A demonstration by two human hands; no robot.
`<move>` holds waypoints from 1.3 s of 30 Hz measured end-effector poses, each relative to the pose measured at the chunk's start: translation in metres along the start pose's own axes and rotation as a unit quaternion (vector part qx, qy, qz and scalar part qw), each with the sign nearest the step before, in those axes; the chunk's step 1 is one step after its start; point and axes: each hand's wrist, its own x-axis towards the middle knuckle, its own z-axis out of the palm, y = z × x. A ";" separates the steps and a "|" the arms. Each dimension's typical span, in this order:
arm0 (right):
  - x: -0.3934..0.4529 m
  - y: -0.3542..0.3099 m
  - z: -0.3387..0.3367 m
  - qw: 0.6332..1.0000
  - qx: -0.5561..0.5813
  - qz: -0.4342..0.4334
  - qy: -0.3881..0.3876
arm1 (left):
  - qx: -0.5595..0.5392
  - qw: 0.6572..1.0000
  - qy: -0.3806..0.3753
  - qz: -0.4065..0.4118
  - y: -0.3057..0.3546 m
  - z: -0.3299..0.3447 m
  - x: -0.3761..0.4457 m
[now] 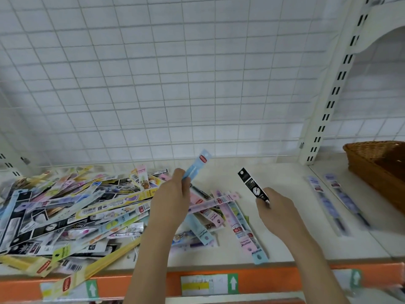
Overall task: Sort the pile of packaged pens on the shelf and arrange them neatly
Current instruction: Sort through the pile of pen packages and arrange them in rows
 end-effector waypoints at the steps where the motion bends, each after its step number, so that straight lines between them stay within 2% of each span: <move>1: -0.001 0.001 0.000 1.000 -0.003 0.000 -0.001 | 0.008 1.000 -0.022 0.009 0.003 0.002 -0.001; 5: -0.007 0.008 -0.005 1.000 0.001 0.012 0.007 | 0.053 0.993 -0.106 0.011 0.017 0.017 -0.005; 10: -0.013 0.018 -0.009 1.000 0.001 0.014 0.026 | 0.129 0.977 -0.170 0.008 0.021 0.034 -0.004; 13: -0.013 0.019 -0.005 0.999 -0.004 0.011 0.031 | 0.127 0.982 -0.137 0.027 0.018 0.032 -0.003; 17: -0.010 0.009 0.002 1.000 -0.009 -0.004 0.029 | 0.067 0.996 -0.024 0.052 0.014 0.009 0.000; 23: -0.006 -0.017 0.019 0.999 -0.033 0.007 -0.040 | -0.015 0.998 0.056 0.000 -0.005 -0.027 -0.008; 27: -0.001 -0.027 0.028 0.993 -0.084 0.022 -0.078 | -0.041 0.996 0.074 -0.042 -0.019 -0.041 -0.021; 31: 0.011 -0.033 0.031 0.988 -0.088 0.036 -0.124 | -0.037 0.995 0.065 -0.069 -0.029 -0.044 -0.029; 39: 0.021 -0.044 0.025 0.992 -0.074 0.030 -0.097 | -0.042 0.995 0.054 -0.072 -0.036 -0.045 -0.032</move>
